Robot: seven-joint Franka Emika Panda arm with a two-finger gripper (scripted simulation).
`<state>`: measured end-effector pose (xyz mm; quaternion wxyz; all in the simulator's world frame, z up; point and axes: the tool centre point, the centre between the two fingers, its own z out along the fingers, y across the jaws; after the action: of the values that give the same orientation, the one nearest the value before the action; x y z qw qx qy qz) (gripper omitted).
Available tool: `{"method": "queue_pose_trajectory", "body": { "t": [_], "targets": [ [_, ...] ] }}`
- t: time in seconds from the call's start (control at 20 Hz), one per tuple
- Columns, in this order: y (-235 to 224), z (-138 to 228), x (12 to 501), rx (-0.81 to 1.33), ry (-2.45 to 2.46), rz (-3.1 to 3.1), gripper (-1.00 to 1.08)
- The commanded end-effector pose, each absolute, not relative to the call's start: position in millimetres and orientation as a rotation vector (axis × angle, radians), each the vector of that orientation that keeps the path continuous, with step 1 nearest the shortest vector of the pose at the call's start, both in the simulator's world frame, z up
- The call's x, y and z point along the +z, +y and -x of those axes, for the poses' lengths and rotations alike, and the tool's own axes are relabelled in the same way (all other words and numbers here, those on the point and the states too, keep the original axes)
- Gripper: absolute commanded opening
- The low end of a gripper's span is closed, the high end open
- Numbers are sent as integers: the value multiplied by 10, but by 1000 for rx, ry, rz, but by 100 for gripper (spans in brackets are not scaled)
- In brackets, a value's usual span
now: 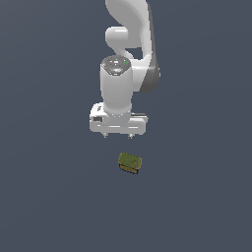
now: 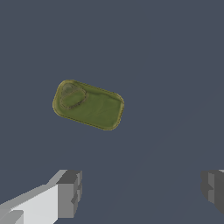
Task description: Pick up the object and move it to a goal position.
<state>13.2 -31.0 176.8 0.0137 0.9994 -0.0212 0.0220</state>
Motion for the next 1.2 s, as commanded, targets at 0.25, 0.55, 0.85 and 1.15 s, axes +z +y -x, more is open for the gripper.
{"method": "queue_pose_trajectory", "body": {
  "t": [0.25, 0.55, 0.85, 1.15],
  "targets": [
    [-276, -122, 1751, 72, -80, -3119, 100],
    [-252, -112, 1737, 75, -95, -3124, 100],
    [-238, -131, 1721, 71, -42, -3123, 100],
    [-208, -179, 1679, 63, 93, -3119, 100]
  ]
}}
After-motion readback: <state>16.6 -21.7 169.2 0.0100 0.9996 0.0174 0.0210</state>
